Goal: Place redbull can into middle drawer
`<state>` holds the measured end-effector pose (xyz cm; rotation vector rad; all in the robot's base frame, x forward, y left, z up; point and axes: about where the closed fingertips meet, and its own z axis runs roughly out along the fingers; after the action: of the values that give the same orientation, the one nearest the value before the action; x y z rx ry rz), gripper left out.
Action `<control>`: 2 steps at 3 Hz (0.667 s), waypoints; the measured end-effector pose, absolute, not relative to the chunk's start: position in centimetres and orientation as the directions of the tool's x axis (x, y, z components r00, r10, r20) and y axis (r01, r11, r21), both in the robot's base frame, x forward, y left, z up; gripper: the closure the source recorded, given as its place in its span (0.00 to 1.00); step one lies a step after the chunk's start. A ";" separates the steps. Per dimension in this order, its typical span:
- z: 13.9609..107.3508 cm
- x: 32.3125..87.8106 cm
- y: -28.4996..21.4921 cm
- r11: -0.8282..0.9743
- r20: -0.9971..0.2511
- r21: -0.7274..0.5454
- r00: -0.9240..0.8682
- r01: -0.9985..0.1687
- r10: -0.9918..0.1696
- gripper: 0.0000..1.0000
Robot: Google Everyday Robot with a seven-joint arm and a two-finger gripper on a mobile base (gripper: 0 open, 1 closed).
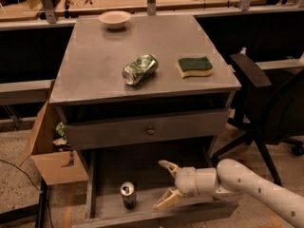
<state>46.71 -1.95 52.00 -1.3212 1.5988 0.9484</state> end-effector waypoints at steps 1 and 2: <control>57.5 44.4 -5.5 0.284 -0.911 -0.027 -0.093 -0.958 -0.402 0.38; 62.8 41.9 -7.3 0.448 -0.880 -0.129 -0.107 -0.884 -0.463 0.61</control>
Offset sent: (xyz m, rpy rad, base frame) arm -0.0964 -0.1722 0.2076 -0.3580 -0.2869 -0.7890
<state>41.88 -7.27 62.82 -1.1637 1.7380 0.5490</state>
